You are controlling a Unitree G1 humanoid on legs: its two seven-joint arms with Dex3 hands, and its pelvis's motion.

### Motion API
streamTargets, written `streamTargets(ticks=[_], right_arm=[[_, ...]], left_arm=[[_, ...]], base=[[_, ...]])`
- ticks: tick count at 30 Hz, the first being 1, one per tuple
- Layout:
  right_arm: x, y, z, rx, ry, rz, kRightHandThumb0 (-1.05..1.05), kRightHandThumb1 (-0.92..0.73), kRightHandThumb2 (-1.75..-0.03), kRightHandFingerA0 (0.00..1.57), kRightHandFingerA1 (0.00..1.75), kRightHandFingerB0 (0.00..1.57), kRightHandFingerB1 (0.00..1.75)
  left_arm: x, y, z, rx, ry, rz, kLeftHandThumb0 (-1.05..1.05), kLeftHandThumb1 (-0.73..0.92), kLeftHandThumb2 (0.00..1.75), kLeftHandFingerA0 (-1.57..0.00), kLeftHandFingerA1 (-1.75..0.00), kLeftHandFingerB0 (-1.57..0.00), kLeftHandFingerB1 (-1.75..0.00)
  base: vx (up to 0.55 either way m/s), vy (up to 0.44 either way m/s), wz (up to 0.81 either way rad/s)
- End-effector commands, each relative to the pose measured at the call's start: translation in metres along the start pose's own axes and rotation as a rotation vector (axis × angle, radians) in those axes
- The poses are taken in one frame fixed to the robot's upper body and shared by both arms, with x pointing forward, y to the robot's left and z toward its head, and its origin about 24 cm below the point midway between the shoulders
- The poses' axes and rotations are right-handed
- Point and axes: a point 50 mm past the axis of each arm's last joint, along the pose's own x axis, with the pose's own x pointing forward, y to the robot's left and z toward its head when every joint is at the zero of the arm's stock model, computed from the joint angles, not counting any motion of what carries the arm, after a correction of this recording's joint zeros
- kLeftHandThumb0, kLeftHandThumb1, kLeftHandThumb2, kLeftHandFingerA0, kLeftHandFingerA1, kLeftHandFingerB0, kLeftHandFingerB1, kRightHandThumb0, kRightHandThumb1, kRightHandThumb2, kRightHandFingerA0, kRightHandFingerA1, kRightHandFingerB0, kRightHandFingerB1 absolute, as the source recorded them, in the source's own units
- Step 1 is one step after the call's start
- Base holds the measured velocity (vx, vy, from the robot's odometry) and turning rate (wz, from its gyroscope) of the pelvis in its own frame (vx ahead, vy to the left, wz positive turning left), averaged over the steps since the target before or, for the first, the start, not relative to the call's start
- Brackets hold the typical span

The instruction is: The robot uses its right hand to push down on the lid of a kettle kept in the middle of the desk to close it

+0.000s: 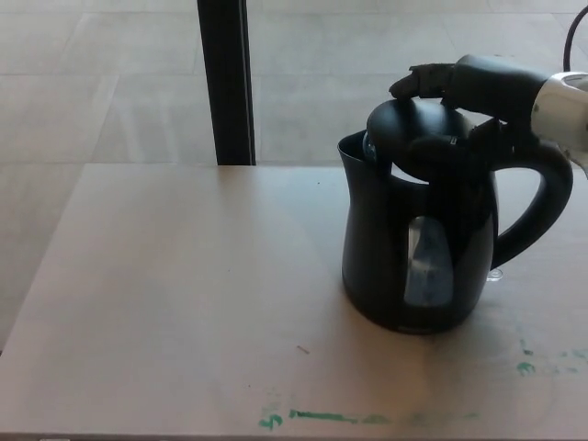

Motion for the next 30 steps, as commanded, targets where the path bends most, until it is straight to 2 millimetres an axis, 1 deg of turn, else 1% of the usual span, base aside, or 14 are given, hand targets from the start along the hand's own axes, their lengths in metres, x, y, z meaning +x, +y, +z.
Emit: streamTargets(ticks=[1,2,3,4,8,9,10,12,13,15,16,18,29,30], right_arm=[[0.005,0.037,-0.003,-0.047,0.058,0.141,-0.88,-0.79,-0.64,0.16,0.43,0.30,0.35],[0.006,0.040,-0.002,-0.062,0.060,0.143,-0.88,-0.60,-1.00,0.11,0.51,0.24,0.48],[0.006,0.045,-0.001,-0.091,0.062,0.155,-0.91,-0.79,-0.65,0.11,0.47,0.30,0.38],[0.008,0.051,0.000,-0.101,0.069,0.183,-0.99,-0.66,-1.03,0.05,0.45,0.25,0.48],[0.013,0.073,0.004,-0.128,0.083,0.246,-0.97,-0.63,-0.97,0.05,0.43,0.28,0.45],[0.014,0.081,0.005,-0.141,0.082,0.260,-0.87,-0.71,-0.61,0.06,0.46,0.36,0.34],[0.015,0.096,0.006,-0.169,0.086,0.295,-0.91,-0.59,-0.99,0.03,0.50,0.26,0.47],[0.015,0.118,0.007,-0.194,0.085,0.357,-0.95,-0.61,-0.99,0.03,0.49,0.25,0.46],[0.015,0.123,0.007,-0.196,0.089,0.372,-0.90,-0.73,-0.63,0.11,0.49,0.35,0.34],[0.015,0.130,0.007,-0.209,0.097,0.394,-0.90,-0.73,-0.63,0.11,0.46,0.33,0.34],[0.017,0.129,0.008,-0.200,0.088,0.393,-0.92,-0.60,-1.00,0.04,0.46,0.22,0.47],[0.017,0.118,0.008,-0.162,0.089,0.355,-0.91,-0.75,-0.63,0.11,0.51,0.26,0.35],[0.012,0.073,-0.002,-0.134,0.095,0.252,-0.85,-0.74,-0.63,0.14,0.46,0.28,0.33],[0.011,0.067,-0.005,-0.082,0.103,0.253,-0.84,-0.56,-0.95,0.07,0.49,0.19,0.45]], left_arm=[[-0.002,0.006,0.009,0.019,-0.022,0.009,-0.76,0.68,0.61,-0.46,-0.46,-0.35,-0.35],[-0.002,0.006,0.010,0.009,-0.021,0.008,-0.75,0.68,0.61,-0.45,-0.46,-0.33,-0.35],[-0.002,0.006,0.010,-0.005,-0.020,0.006,-0.75,0.68,0.61,-0.46,-0.47,-0.34,-0.35],[-0.002,0.006,0.012,0.001,-0.024,0.008,-0.74,0.69,0.61,-0.45,-0.46,-0.33,-0.35],[-0.001,0.004,0.013,-0.013,-0.027,0.004,-0.74,0.68,0.60,-0.47,-0.47,-0.35,-0.36],[-0.001,0.004,0.013,-0.009,-0.028,0.002,-0.74,0.67,0.60,-0.47,-0.47,-0.35,-0.36],[-0.001,0.004,0.014,0.002,-0.027,0.001,-0.73,0.68,0.61,-0.47,-0.45,-0.33,-0.35],[-0.001,0.004,0.014,0.007,-0.023,-0.002,-0.72,0.68,0.61,-0.44,-0.44,-0.31,-0.35],[-0.001,0.004,0.015,0.003,-0.024,-0.002,-0.72,0.68,0.61,-0.46,-0.45,-0.32,-0.35],[-0.001,0.004,0.016,0.002,-0.027,0.004,-0.72,0.68,0.61,-0.45,-0.45,-0.32,-0.36],[-0.002,0.005,0.016,0.028,-0.032,0.002,-0.73,0.69,0.61,-0.45,-0.45,-0.33,-0.36],[-0.001,0.005,0.015,0.019,-0.029,0.003,-0.73,0.68,0.61,-0.47,-0.45,-0.34,-0.35],[-0.003,0.007,0.008,-0.001,-0.013,0.010,-0.72,0.67,0.60,-0.46,-0.46,-0.34,-0.36],[-0.003,0.007,0.007,-0.021,-0.009,0.014,-0.72,0.65,0.60,-0.46,-0.45,-0.35,-0.36]], base=[[0.00,0.000,0.00],[0.00,0.000,0.00],[0.00,0.000,0.00],[0.00,0.000,0.00],[0.00,0.000,0.00],[0.00,0.000,0.00],[0.00,0.000,0.00],[0.00,0.000,0.00],[0.00,0.000,0.00],[0.00,0.000,0.00],[0.00,0.000,0.00],[0.00,0.000,0.00],[0.00,0.000,0.00],[0.00,0.000,0.00]])
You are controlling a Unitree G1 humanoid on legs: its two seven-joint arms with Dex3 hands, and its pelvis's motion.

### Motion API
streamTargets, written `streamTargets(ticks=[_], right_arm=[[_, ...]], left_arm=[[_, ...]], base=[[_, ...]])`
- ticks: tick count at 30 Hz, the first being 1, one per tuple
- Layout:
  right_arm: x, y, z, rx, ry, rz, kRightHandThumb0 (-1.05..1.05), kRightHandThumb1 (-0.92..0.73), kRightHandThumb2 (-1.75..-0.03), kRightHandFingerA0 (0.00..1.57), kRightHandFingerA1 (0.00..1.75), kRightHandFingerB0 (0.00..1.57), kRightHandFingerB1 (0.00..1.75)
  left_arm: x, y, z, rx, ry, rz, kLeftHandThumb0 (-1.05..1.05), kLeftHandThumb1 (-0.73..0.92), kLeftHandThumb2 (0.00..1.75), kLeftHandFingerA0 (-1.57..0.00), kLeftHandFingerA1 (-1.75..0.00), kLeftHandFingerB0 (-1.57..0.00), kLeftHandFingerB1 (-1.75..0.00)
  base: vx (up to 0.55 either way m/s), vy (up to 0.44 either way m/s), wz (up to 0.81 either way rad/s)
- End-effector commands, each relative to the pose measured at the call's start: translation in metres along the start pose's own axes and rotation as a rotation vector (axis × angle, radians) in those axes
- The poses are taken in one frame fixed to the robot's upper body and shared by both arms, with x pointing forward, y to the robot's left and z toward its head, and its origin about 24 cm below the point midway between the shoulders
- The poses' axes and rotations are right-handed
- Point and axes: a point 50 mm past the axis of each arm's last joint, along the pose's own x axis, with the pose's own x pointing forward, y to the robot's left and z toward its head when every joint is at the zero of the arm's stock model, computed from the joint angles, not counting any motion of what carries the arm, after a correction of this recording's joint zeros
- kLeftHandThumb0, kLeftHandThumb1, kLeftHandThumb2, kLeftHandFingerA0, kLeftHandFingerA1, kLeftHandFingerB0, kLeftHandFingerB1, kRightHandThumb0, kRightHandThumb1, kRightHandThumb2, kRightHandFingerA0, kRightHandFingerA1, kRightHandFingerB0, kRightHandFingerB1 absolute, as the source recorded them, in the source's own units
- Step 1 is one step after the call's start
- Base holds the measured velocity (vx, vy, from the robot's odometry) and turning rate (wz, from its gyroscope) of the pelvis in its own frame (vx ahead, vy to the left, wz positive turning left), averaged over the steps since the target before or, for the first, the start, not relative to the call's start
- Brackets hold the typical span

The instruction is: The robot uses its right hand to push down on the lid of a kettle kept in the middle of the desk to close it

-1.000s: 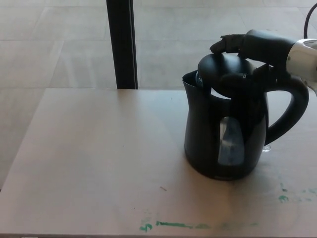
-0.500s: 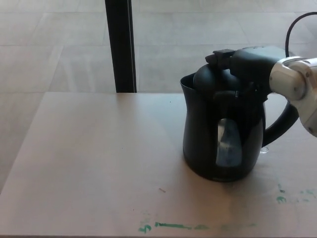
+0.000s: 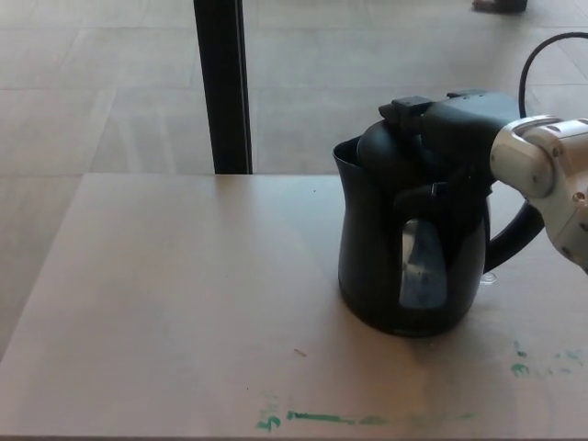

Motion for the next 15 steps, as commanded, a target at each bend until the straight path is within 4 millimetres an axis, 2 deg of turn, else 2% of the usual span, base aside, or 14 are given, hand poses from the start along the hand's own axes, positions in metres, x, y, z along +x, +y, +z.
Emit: streamTargets(ticks=[1,4,5,6,7,8,9,11,12,13,14,15], right_arm=[[0.001,0.034,-0.010,0.089,0.008,0.235,-0.85,-0.73,-0.63,0.13,0.40,0.26,0.31],[-0.001,0.024,-0.010,0.055,-0.011,0.216,-0.88,-0.75,-0.64,0.14,0.37,0.23,0.30],[-0.003,0.013,-0.011,0.064,-0.019,0.200,-0.40,-0.31,-0.98,0.01,0.52,0.00,0.49],[-0.004,0.004,-0.011,0.082,-0.023,0.201,-0.97,-0.68,-0.72,0.06,0.35,0.13,0.33],[-0.004,-0.001,-0.011,0.085,-0.021,0.205,-0.89,-0.60,-1.05,0.00,0.32,0.05,0.39],[-0.004,-0.002,-0.012,0.084,-0.020,0.207,-0.89,-0.60,-1.05,0.00,0.32,0.05,0.39],[-0.005,-0.006,-0.012,0.098,-0.025,0.199,-0.99,-0.65,-1.07,0.00,0.28,0.13,0.36],[-0.005,-0.012,-0.012,0.119,-0.035,0.188,-0.99,-0.65,-1.07,0.00,0.28,0.13,0.36],[-0.007,-0.020,-0.013,0.118,-0.042,0.181,-0.93,-0.62,-1.08,0.04,0.17,0.14,0.30],[-0.008,-0.024,-0.013,0.117,-0.036,0.182,-0.93,-0.62,-1.08,0.04,0.17,0.14,0.30],[-0.010,-0.030,-0.014,0.145,-0.038,0.178,-1.00,-0.65,-1.04,0.12,0.11,0.09,0.23],[-0.015,-0.040,-0.018,0.183,-0.072,0.127,-1.05,-0.70,-1.14,0.03,0.01,0.10,0.08]], left_arm=[[-0.004,0.008,0.001,-0.039,0.001,0.028,-0.72,0.64,0.60,-0.46,-0.45,-0.36,-0.35],[-0.005,0.010,0.000,-0.058,-0.001,0.036,-0.70,0.64,0.60,-0.47,-0.46,-0.38,-0.36],[-0.005,0.010,0.001,-0.035,-0.005,0.030,-0.72,0.66,0.60,-0.46,-0.47,-0.37,-0.36],[-0.005,0.011,0.000,-0.024,-0.006,0.032,-0.72,0.67,0.60,-0.48,-0.46,-0.36,-0.36],[-0.005,0.010,-0.001,-0.015,-0.001,0.037,-0.73,0.67,0.60,-0.48,-0.46,-0.36,-0.35],[-0.005,0.010,-0.002,-0.012,0.001,0.038,-0.73,0.67,0.60,-0.48,-0.46,-0.36,-0.35],[-0.006,0.011,-0.002,-0.012,-0.001,0.033,-0.72,0.68,0.61,-0.46,-0.47,-0.35,-0.36],[-0.006,0.011,-0.002,-0.013,-0.004,0.027,-0.72,0.68,0.61,-0.46,-0.47,-0.35,-0.36],[-0.006,0.011,-0.003,-0.011,0.001,0.026,-0.71,0.69,0.61,-0.45,-0.46,-0.34,-0.36],[-0.006,0.011,-0.003,-0.012,0.001,0.023,-0.71,0.69,0.61,-0.45,-0.46,-0.34,-0.36],[-0.006,0.011,-0.002,-0.012,0.005,0.035,-0.71,0.69,0.61,-0.46,-0.47,-0.34,-0.36],[-0.006,0.010,-0.002,-0.010,0.007,0.033,-0.72,0.69,0.61,-0.46,-0.46,-0.35,-0.36]], base=[[0.00,0.000,0.00],[0.00,0.000,0.00],[0.00,0.000,0.00],[0.00,0.000,0.00],[0.00,0.000,0.00],[0.00,0.000,0.00],[0.00,0.000,0.00],[0.00,0.000,0.00],[0.00,0.000,0.00],[0.00,0.000,0.00],[0.00,0.000,0.00],[0.00,0.000,0.00]])
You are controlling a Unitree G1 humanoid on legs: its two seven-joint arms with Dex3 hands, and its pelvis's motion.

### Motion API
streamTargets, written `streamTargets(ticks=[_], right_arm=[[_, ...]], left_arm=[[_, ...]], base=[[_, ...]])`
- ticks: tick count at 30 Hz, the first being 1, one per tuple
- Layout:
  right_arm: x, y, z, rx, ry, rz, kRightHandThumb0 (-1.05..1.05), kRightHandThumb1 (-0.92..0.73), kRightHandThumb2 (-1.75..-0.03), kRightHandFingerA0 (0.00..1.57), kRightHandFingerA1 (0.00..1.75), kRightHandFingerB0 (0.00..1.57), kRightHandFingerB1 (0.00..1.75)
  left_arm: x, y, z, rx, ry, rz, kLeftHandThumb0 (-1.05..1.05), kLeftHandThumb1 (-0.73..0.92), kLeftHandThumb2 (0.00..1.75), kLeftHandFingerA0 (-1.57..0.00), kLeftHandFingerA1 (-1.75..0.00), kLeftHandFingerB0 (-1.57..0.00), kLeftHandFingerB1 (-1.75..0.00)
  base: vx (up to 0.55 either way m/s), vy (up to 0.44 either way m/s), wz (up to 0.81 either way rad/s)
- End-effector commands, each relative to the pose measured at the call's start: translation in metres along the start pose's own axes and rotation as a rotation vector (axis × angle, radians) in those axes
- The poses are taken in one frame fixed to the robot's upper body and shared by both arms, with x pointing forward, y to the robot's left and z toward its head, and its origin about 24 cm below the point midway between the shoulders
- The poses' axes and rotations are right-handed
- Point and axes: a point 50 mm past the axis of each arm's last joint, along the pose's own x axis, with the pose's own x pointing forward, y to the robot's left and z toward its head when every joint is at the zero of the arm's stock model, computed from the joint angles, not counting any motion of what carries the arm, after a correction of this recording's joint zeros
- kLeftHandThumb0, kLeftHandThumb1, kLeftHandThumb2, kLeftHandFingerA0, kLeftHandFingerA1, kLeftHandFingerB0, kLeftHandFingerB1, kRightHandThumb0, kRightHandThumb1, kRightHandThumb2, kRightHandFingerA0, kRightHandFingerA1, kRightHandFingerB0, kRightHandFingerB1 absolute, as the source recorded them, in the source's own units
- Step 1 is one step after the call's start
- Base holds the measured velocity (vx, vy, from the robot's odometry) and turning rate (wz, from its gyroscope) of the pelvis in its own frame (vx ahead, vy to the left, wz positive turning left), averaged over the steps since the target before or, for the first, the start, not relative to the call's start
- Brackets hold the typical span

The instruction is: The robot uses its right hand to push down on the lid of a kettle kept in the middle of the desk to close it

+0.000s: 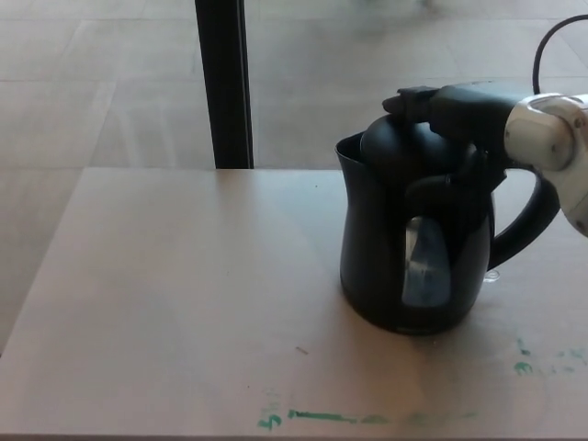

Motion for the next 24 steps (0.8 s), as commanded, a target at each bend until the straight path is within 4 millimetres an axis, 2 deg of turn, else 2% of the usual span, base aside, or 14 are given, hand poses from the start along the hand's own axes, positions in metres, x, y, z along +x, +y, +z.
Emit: streamTargets(ticks=[1,5,6,7,8,9,10,11,12,18,19,21,22,24], right_arm=[[-0.014,-0.022,-0.011,0.127,-0.053,0.062,-1.05,-0.69,-1.16,0.00,0.02,0.02,0.05],[-0.024,-0.032,-0.016,0.157,-0.082,0.033,-1.05,-0.69,-1.22,0.00,0.05,0.00,0.03],[-0.027,-0.035,-0.018,0.175,-0.087,0.021,-1.05,-0.92,-0.75,0.00,0.00,0.00,0.00],[-0.032,-0.038,-0.022,0.208,-0.095,-0.007,-1.05,-0.73,-1.22,0.00,0.07,0.00,0.03],[-0.041,-0.043,-0.033,0.236,-0.069,-0.019,-1.05,-0.92,-0.72,0.00,0.00,0.00,0.00],[-0.046,-0.046,-0.041,0.252,-0.054,-0.028,-1.05,-0.92,-0.72,0.00,0.00,0.00,0.00],[-0.051,-0.047,-0.048,0.258,-0.041,-0.046,-1.00,-0.70,-1.05,0.00,0.00,0.00,0.00],[-0.056,-0.050,-0.056,0.266,-0.024,-0.064,-1.01,-0.70,-1.05,0.00,0.00,0.00,0.00],[-0.065,-0.053,-0.068,0.264,0.008,-0.100,-1.05,-0.77,-1.24,0.00,0.08,0.00,0.02],[-0.102,-0.053,-0.116,0.343,0.103,-0.211,-1.05,-0.82,-1.27,0.00,0.09,0.00,0.01],[-0.103,-0.053,-0.116,0.344,0.102,-0.214,-1.05,-0.82,-1.27,0.00,0.09,0.00,0.01],[-0.120,-0.050,-0.134,0.401,0.123,-0.257,-1.05,-0.81,-1.26,0.00,0.09,0.00,0.02],[-0.138,-0.046,-0.149,0.444,0.138,-0.287,-1.05,-0.83,-1.27,0.00,0.08,0.00,0.00],[-0.149,-0.042,-0.159,0.442,0.145,-0.323,-1.05,-0.86,-1.28,0.00,0.08,0.00,0.00]], left_arm=[[-0.004,0.007,0.002,-0.008,-0.008,0.009,-0.72,0.69,0.61,-0.46,-0.47,-0.33,-0.35],[-0.004,0.008,0.000,-0.021,0.002,0.013,-0.72,0.68,0.61,-0.46,-0.45,-0.33,-0.35],[-0.005,0.008,-0.002,-0.023,0.006,0.014,-0.72,0.68,0.61,-0.47,-0.45,-0.33,-0.35],[-0.005,0.008,-0.002,-0.020,0.006,0.009,-0.71,0.69,0.61,-0.49,-0.47,-0.34,-0.35],[-0.005,0.009,-0.003,-0.018,0.004,0.015,-0.70,0.69,0.61,-0.50,-0.47,-0.35,-0.36],[-0.005,0.009,-0.002,-0.004,0.003,0.017,-0.70,0.70,0.61,-0.50,-0.47,-0.35,-0.36],[-0.006,0.009,-0.002,-0.004,0.003,0.013,-0.70,0.70,0.61,-0.49,-0.47,-0.35,-0.36],[-0.006,0.009,-0.003,-0.002,0.004,0.015,-0.71,0.69,0.61,-0.50,-0.47,-0.35,-0.36],[-0.006,0.009,-0.003,-0.004,0.002,0.011,-0.72,0.69,0.61,-0.49,-0.48,-0.33,-0.35],[-0.008,0.012,-0.006,0.007,0.016,0.020,-0.73,0.69,0.61,-0.49,-0.49,-0.35,-0.35],[-0.008,0.012,-0.006,0.007,0.017,0.020,-0.73,0.69,0.61,-0.49,-0.49,-0.35,-0.35],[-0.008,0.012,-0.006,0.005,0.016,0.025,-0.71,0.70,0.61,-0.47,-0.45,-0.33,-0.34],[-0.007,0.012,-0.006,0.008,0.008,0.028,-0.72,0.68,0.61,-0.48,-0.48,-0.38,-0.37],[-0.007,0.011,-0.006,0.027,0.007,0.026,-0.73,0.69,0.61,-0.47,-0.47,-0.36,-0.36]], base=[[0.00,0.000,0.00],[0.00,0.000,0.00],[0.00,0.000,0.00],[0.00,0.000,0.00],[0.00,0.000,0.00],[0.00,0.000,0.00],[0.00,0.000,0.00],[0.00,0.000,0.00],[0.00,0.000,0.00],[0.00,0.000,0.00],[0.00,0.000,0.00],[0.00,0.000,0.00],[0.00,0.000,0.00],[0.00,0.000,0.00]])
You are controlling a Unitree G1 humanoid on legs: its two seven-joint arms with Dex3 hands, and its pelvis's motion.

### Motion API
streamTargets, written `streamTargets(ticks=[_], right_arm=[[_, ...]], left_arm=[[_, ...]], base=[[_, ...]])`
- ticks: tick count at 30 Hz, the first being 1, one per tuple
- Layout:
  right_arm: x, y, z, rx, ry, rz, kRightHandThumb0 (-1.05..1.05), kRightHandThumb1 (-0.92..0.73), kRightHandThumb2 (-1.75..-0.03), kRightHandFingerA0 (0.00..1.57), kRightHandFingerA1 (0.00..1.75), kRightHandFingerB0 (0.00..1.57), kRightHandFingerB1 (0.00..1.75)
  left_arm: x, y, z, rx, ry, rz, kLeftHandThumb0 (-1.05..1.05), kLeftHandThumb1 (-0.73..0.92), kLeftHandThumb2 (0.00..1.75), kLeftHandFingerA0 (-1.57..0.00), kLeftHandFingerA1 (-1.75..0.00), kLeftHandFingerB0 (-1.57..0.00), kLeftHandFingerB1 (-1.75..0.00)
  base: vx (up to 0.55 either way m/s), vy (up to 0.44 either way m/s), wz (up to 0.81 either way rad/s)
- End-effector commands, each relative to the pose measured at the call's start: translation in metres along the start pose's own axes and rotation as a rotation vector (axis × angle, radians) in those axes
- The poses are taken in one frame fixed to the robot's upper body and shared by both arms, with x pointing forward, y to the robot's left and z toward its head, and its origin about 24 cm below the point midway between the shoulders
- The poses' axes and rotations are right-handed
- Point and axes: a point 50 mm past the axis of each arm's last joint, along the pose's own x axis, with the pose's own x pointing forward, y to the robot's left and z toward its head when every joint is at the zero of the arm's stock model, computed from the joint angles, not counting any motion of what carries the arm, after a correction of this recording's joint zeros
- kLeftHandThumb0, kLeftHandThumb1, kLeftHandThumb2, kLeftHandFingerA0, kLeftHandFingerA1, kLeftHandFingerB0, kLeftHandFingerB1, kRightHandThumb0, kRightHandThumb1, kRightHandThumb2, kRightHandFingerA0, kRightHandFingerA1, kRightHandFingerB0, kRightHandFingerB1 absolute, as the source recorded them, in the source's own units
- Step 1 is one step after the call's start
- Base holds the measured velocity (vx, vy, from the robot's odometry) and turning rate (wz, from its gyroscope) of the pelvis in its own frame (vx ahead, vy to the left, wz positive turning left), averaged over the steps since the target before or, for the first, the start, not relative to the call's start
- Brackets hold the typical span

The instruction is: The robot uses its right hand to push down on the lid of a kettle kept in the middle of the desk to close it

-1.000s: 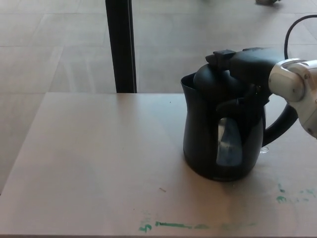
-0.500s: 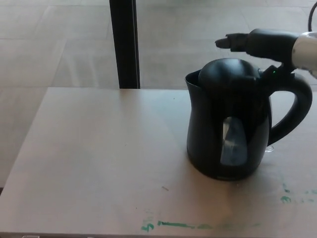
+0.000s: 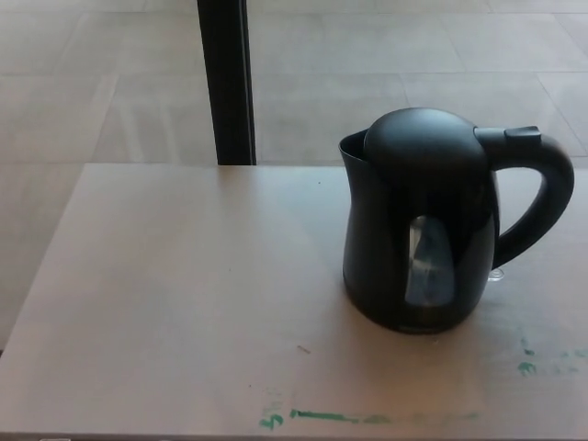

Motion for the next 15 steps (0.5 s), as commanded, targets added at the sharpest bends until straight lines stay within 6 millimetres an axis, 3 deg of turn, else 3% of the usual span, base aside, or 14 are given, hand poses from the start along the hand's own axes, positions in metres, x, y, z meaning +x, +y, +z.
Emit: streamTargets(ticks=[1,2,4,6,7,9,10,11,12,13,14,15], right_arm=[[-0.040,-0.013,-0.047,0.107,0.017,-0.147,-1.03,-0.86,-1.26,0.00,0.06,0.00,0.00],[-0.042,-0.014,-0.049,0.110,0.018,-0.156,-1.03,-0.86,-1.26,0.00,0.06,0.00,0.00],[-0.066,-0.014,-0.078,0.167,0.115,-0.262,-0.89,-0.79,-1.18,0.03,0.15,0.08,0.13],[-0.084,-0.009,-0.096,0.204,0.178,-0.290,-0.81,-0.74,-1.16,0.00,0.24,0.01,0.21],[-0.094,-0.002,-0.107,0.237,0.191,-0.302,-0.92,-0.73,-1.15,0.03,0.33,0.02,0.24],[-0.112,0.017,-0.127,0.300,0.210,-0.313,-0.89,-0.71,-1.17,0.00,0.37,0.03,0.30],[-0.120,0.026,-0.135,0.293,0.225,-0.314,-0.96,-0.92,-0.69,0.00,0.53,0.05,0.38],[-0.129,0.034,-0.141,0.307,0.252,-0.322,-0.99,-0.92,-0.68,0.00,0.57,0.02,0.45],[-0.135,0.042,-0.148,0.326,0.279,-0.329,-1.01,-0.74,-1.17,0.00,0.46,0.09,0.36],[-0.137,0.045,-0.151,0.333,0.289,-0.332,-1.01,-0.74,-1.17,0.00,0.46,0.09,0.36],[-0.142,0.054,-0.155,0.335,0.319,-0.336,-1.02,-0.75,-0.86,0.01,0.61,0.04,0.42],[-0.144,0.057,-0.157,0.336,0.332,-0.338,-1.02,-0.75,-0.86,0.01,0.61,0.04,0.42]], left_arm=[[-0.003,0.006,0.001,0.004,-0.007,0.018,-0.72,0.69,0.61,-0.46,-0.46,-0.37,-0.36],[-0.003,0.005,0.001,-0.001,-0.008,0.016,-0.72,0.69,0.61,-0.46,-0.46,-0.37,-0.36],[-0.004,0.007,-0.001,-0.008,-0.004,0.018,-0.71,0.68,0.61,-0.46,-0.46,-0.35,-0.36],[-0.004,0.008,-0.001,-0.020,-0.003,0.020,-0.72,0.68,0.61,-0.47,-0.47,-0.34,-0.35],[-0.004,0.007,-0.002,-0.014,-0.001,0.019,-0.72,0.69,0.61,-0.44,-0.48,-0.31,-0.35],[-0.004,0.007,-0.003,-0.012,0.005,0.019,-0.71,0.69,0.61,-0.42,-0.48,-0.30,-0.35],[-0.004,0.006,-0.004,-0.009,0.008,0.015,-0.72,0.70,0.59,-0.41,-0.46,-0.30,-0.33],[-0.003,0.004,-0.006,-0.004,0.009,0.012,-0.73,0.69,0.60,-0.43,-0.48,-0.32,-0.34],[-0.002,0.003,-0.007,0.009,0.011,0.013,-0.73,0.69,0.61,-0.45,-0.47,-0.32,-0.34],[-0.002,0.002,-0.007,0.014,0.011,0.013,-0.73,0.69,0.61,-0.45,-0.47,-0.32,-0.34],[-0.002,0.002,-0.007,0.018,0.012,0.016,-0.73,0.70,0.61,-0.46,-0.47,-0.32,-0.34],[-0.001,0.002,-0.007,0.019,0.012,0.017,-0.73,0.70,0.61,-0.46,-0.47,-0.32,-0.34]], base=[[0.00,0.000,0.00],[0.00,0.000,0.00],[0.00,0.000,0.00],[0.00,0.000,0.00],[0.00,0.000,0.00],[0.00,0.000,0.00],[0.00,0.000,0.00],[0.00,0.000,0.00],[0.00,0.000,0.00],[0.00,0.000,0.00],[0.00,0.000,0.00],[0.00,0.000,0.00]])
